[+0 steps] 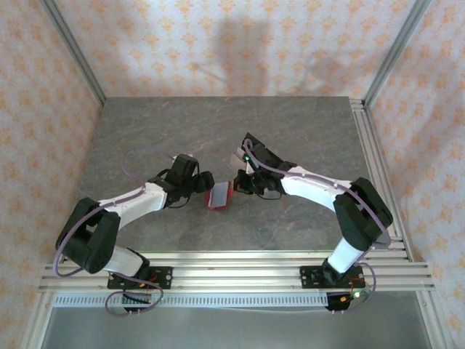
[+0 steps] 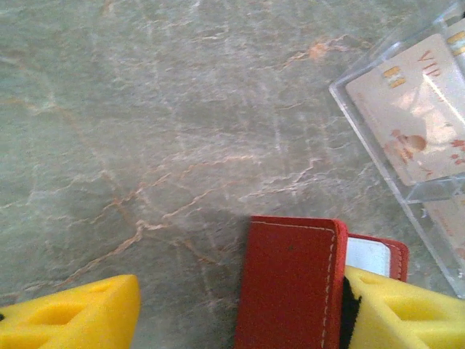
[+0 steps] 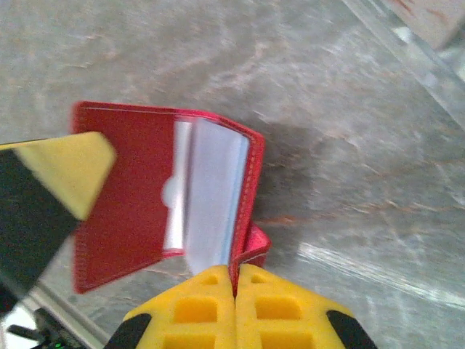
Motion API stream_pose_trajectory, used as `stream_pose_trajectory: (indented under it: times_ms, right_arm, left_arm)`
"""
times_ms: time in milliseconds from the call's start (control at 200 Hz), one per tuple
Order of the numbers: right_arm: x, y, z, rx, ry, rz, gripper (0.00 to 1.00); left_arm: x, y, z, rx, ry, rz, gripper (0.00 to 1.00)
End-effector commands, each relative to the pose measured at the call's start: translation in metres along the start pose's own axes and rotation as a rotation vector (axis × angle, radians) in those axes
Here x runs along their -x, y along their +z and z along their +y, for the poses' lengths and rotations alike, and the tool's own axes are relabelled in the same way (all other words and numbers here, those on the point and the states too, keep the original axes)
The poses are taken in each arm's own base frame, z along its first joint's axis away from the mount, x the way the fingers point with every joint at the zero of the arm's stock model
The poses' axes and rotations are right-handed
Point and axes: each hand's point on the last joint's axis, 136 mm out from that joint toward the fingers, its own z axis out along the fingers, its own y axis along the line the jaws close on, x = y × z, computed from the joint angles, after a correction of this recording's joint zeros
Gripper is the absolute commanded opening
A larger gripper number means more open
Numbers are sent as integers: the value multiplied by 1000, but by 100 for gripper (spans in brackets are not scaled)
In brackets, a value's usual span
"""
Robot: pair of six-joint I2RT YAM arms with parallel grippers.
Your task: Put the credit cards into the card holder
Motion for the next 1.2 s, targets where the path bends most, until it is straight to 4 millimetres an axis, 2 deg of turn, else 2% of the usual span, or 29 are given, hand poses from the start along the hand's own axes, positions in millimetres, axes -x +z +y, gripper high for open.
stream_pose_trajectory:
  times_ms: [0,300,485,691,1031,1196]
  right_arm:
    - [1,-6,-10,-23,7,-46,0]
    - [-10,4,-38,-90,22,-41,0]
    - [-11,9,-45,-103,35,-41,0]
    - [-14,16,-48,-90,53,-41,0]
    - [-16,21,-54,-116,56,-32,1]
    - [-13,17,-58,-142,52,-48,7]
  left_arm:
    - [-10,-2,20,78,15,7,69]
    - [-26,-5,51,196,8,29,68]
    - [-34,-8,72,312,16,67,68]
    - [-37,-10,86,426,57,126,68]
    - [-41,-11,88,444,63,145,69]
    - [-41,-12,83,428,72,142,70]
